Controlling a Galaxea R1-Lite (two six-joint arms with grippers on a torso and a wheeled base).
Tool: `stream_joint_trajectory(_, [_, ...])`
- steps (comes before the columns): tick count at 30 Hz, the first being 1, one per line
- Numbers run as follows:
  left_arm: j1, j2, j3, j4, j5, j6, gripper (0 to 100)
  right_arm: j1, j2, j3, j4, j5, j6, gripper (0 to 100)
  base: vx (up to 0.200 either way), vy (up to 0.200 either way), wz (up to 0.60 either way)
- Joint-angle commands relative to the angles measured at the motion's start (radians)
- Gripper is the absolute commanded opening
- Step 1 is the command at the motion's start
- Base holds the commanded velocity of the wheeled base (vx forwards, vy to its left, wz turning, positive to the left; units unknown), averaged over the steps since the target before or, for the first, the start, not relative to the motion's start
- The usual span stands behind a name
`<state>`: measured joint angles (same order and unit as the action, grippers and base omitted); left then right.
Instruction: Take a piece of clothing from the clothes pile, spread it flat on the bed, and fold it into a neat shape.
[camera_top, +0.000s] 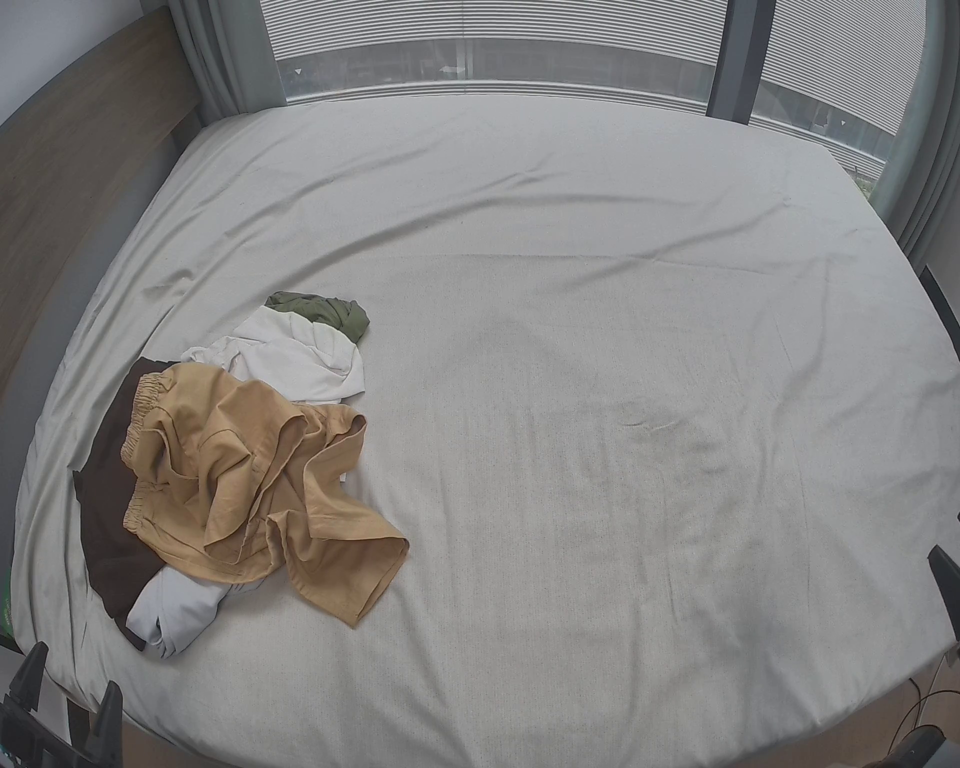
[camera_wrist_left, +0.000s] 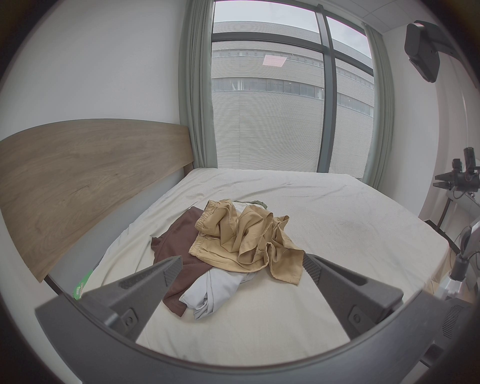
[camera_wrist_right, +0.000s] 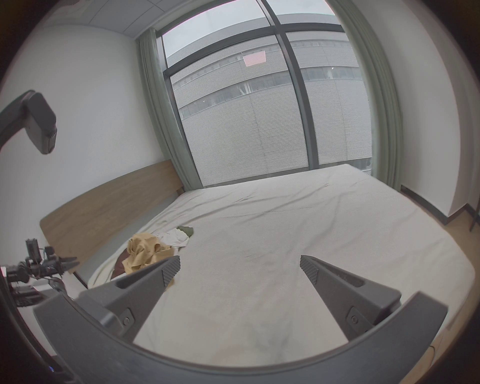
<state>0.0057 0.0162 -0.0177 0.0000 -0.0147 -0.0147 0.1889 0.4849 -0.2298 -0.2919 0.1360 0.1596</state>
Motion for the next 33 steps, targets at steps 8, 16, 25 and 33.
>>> stream_joint_trajectory(8, [0.0, -0.016, 0.018, 0.0, -0.001, -0.002, 100, 0.119, 0.317, -0.203, -0.015, 0.186, 0.129, 100, 0.0, 0.0, 0.0])
stream_joint_trajectory(16, [0.0, -0.016, 0.018, 0.0, -0.001, -0.004, 100, 0.182, 0.509, -0.256, -0.138, 0.2, 0.136, 100, 0.0, 0.0, 0.0])
stream_joint_trajectory(25, [-0.001, -0.016, 0.018, 0.0, -0.001, -0.007, 100, 0.248, 0.692, -0.266, -0.288, 0.192, 0.146, 100, 0.0, 0.0, 0.0])
stream_joint_trajectory(33, [-0.001, -0.016, 0.018, -0.002, -0.001, -0.01, 100, 0.314, 0.794, -0.33, -0.308, 0.189, 0.14, 100, 0.0, 0.0, 0.0])
